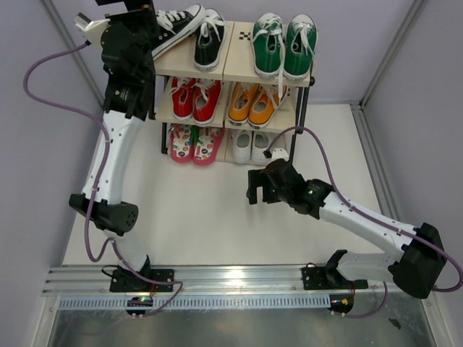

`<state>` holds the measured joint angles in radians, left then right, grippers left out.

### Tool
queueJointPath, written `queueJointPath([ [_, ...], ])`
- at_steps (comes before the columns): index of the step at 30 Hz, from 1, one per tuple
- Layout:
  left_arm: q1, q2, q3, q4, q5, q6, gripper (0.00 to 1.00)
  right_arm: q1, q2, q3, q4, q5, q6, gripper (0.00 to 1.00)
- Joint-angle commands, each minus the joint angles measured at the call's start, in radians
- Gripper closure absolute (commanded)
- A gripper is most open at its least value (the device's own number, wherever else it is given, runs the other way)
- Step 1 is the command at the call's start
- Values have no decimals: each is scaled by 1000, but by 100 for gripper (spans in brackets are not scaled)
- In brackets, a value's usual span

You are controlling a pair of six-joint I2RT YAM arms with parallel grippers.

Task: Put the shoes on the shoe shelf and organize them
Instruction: Place the shoe at the shoe shelf.

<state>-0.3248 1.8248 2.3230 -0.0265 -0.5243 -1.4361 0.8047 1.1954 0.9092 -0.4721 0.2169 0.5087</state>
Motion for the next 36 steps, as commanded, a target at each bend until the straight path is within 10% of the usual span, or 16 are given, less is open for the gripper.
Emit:
queueJointPath([
  [1, 3, -84, -25, 30, 53, 170, 1, -1, 7, 7, 38, -14, 13, 0],
  [5, 68, -142, -57, 19, 329, 603, 1, -1, -10, -15, 38, -14, 14, 0],
  [10, 364, -139, -59, -168, 878, 603, 1, -1, -25, -33, 46, -21, 4, 0],
  [14, 434, -174, -126, -402, 888, 877, 1, 1, -22, -35, 59, -33, -4, 0],
  [22, 435, -259, -359, -377, 987, 1291, 1, -1, -2, -21, 56, -34, -10, 0],
  [36, 435, -219, -444, -164, 1124, 1303, 1, -1, -2, -27, 38, 4, 17, 1],
])
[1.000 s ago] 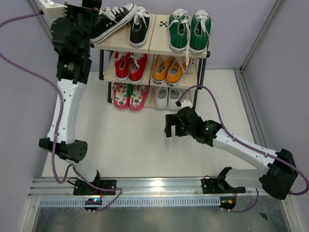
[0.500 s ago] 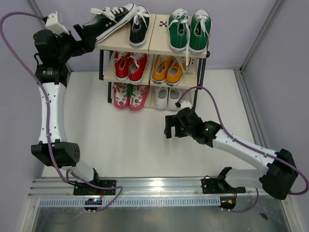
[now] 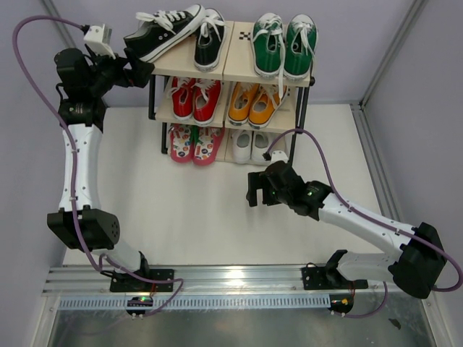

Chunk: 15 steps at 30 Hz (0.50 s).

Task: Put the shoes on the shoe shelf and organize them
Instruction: Place the shoe at the shoe shelf, then adjust the shoe at the shoe shelf.

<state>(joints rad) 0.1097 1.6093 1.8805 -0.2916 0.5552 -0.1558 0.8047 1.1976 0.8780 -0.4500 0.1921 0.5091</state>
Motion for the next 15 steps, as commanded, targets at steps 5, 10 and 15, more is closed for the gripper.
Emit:
queueJointPath([
  [5, 1, -17, -26, 190, 58, -1, 1, -1, 13, 9, 23, 29, 20, 1],
  [10, 1, 29, 31, 201, 112, -31, 1, -1, 23, 15, 27, 24, 19, 0],
  [15, 1, 75, 26, 265, 184, -73, 11, -1, 23, 9, 27, 27, 23, 1],
])
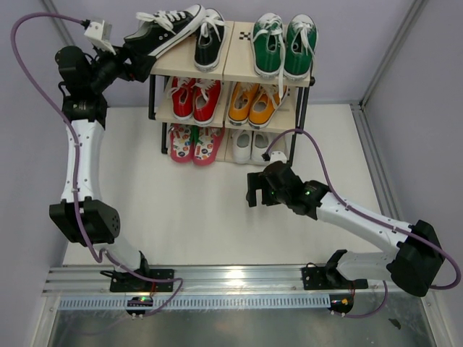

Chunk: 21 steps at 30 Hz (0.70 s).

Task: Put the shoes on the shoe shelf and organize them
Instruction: Adjust the shoe at the shoe shelf.

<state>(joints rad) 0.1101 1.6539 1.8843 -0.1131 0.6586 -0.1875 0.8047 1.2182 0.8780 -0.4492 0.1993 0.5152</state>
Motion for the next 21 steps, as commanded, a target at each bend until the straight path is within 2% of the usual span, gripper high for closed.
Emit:
queueJointPath([
  [1, -1, 36, 25, 107, 88, -56, 16, -1, 4, 9, 23, 23, 20, 0],
  [3, 0, 53, 33, 148, 88, -98, 28, 1, 0, 7, 18, 26, 20, 1],
  [8, -1, 75, 55, 162, 93, -124, 31, -1, -6, 7, 15, 41, 23, 0],
  [12, 0, 58, 33, 220, 102, -173, 41, -1, -2, 7, 15, 43, 26, 0],
  [16, -1, 20, -5, 233, 6, -255, 42, -1, 9, 13, 18, 43, 26, 0],
  [18, -13, -29, -43, 237, -94, -282, 46, -1, 17, 18, 18, 45, 31, 1],
  [21, -70, -107, -120, 208, -226, -250, 51, -1, 23, 24, 17, 45, 29, 0],
])
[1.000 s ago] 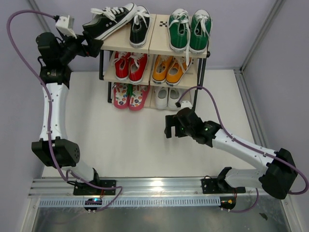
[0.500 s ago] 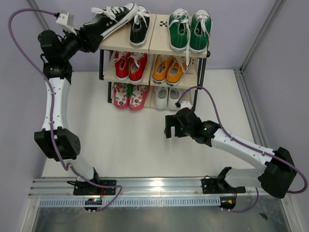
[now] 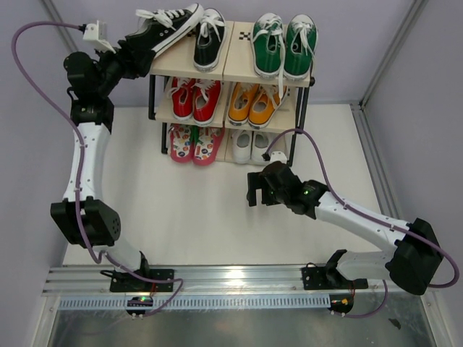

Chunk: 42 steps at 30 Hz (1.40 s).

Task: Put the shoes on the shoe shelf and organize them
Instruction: Adjust the shoe at the shoe shelf.

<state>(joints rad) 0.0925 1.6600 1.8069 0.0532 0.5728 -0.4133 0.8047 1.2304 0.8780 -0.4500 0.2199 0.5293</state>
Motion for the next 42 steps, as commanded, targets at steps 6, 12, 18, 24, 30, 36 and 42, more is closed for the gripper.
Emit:
queueJointPath([
  [6, -195, -175, -49, -50, -300, 145, 49, -1, 14, 38, -7, 36, 12, 0],
  [12, -281, -164, -40, -116, -514, 197, 50, 1, 3, 29, -15, 38, 28, 0],
  [18, -399, -135, -21, -181, -855, 192, 56, -1, -8, 24, -22, 39, 35, 1],
  [24, -454, -121, -46, -138, -935, 186, 56, -1, -25, 18, -33, 49, 35, 0],
  [30, -473, -79, 22, -135, -962, 214, 57, 1, -25, 21, -35, 49, 38, 1],
  [36, -494, 21, 144, -194, -1018, 272, 53, -1, -19, 21, -32, 49, 34, 1],
  [42, -497, 21, 106, -182, -1028, 231, 53, -1, -29, 19, -56, 56, 29, 1],
])
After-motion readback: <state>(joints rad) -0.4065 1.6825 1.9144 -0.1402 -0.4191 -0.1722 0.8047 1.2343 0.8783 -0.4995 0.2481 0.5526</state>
